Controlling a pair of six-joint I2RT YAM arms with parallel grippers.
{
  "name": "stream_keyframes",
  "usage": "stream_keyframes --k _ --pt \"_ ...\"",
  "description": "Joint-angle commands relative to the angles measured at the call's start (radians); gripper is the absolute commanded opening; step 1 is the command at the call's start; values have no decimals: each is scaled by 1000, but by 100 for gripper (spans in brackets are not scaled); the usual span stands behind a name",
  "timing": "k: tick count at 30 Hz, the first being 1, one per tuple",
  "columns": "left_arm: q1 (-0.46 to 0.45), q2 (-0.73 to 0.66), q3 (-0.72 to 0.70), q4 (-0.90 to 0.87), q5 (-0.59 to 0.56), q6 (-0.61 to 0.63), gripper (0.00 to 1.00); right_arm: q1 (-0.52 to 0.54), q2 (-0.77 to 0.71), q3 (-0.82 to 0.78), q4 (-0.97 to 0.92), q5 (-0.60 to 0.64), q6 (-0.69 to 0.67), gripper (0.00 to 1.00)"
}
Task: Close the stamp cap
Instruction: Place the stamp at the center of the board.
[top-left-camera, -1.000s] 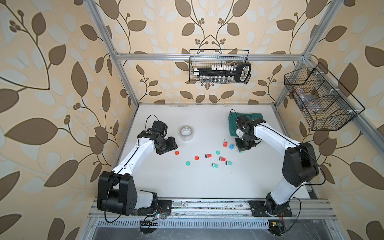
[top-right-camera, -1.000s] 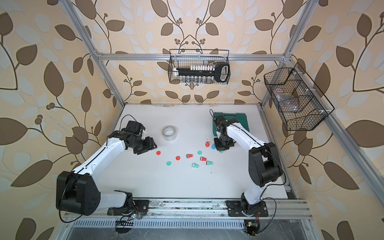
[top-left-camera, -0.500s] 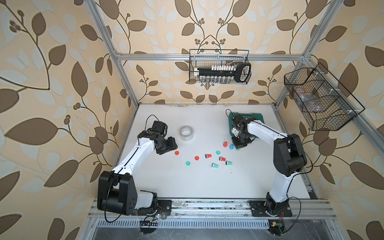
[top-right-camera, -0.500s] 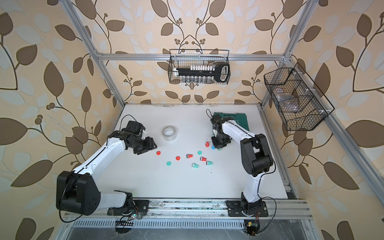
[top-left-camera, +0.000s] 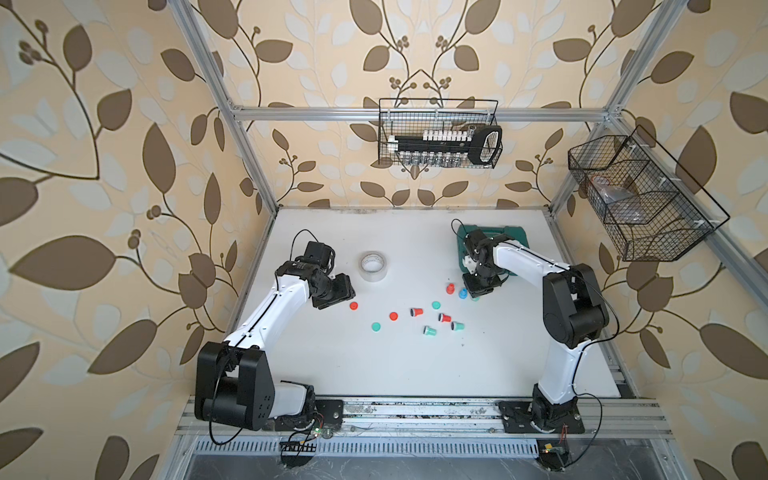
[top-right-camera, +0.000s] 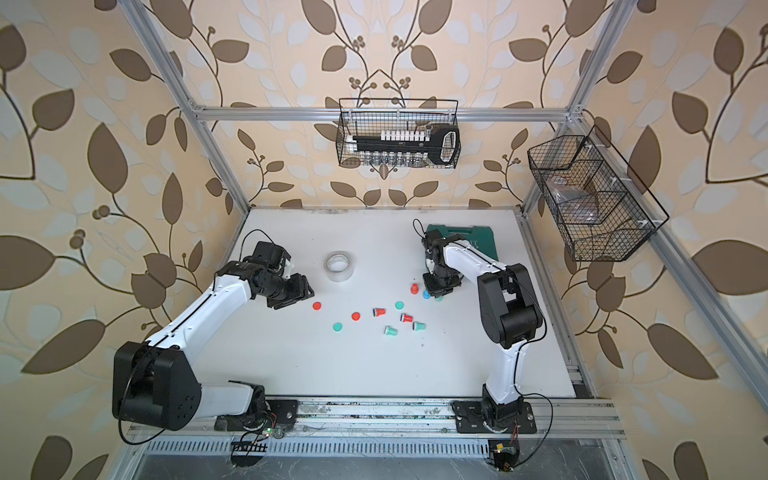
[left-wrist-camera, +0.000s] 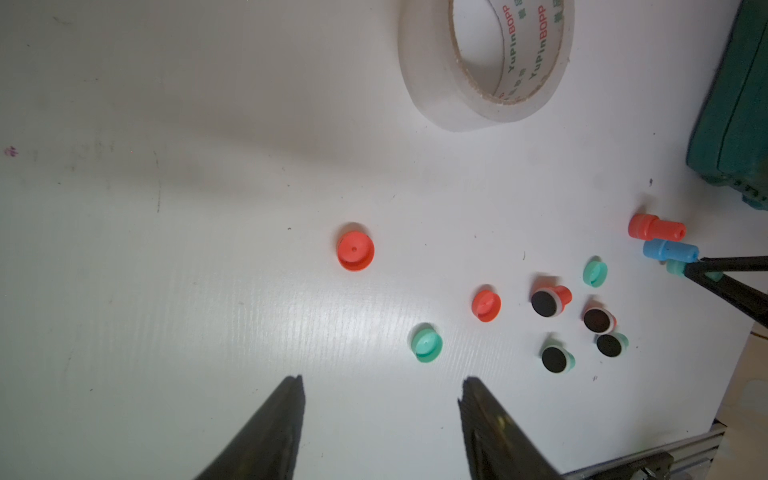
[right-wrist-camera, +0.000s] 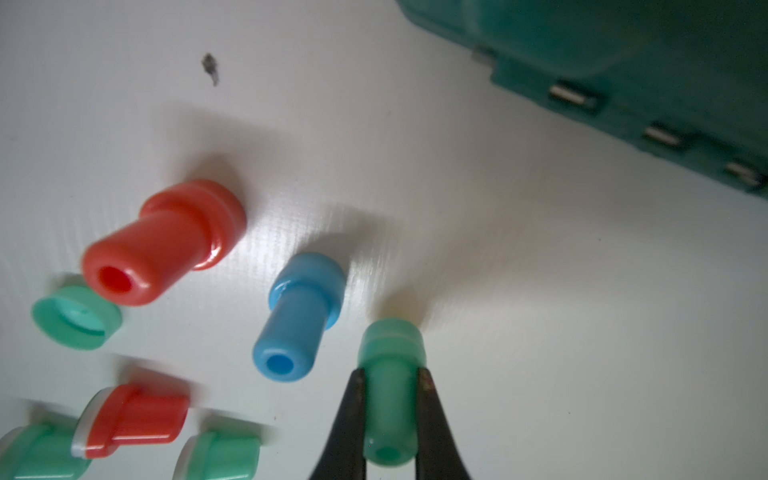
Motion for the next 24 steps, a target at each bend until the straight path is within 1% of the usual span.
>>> stream_keyframes --k 1,13,24 --pt "11 -2 36 -17 19 25 63 -4 20 21 -2 -8 -9 8" --pt "10 -9 36 -20 11 25 63 -5 -6 51 -29 -5 -8 19" --pt "10 -17 33 -23 3 24 63 -5 -45 66 -53 -1 -3 21"
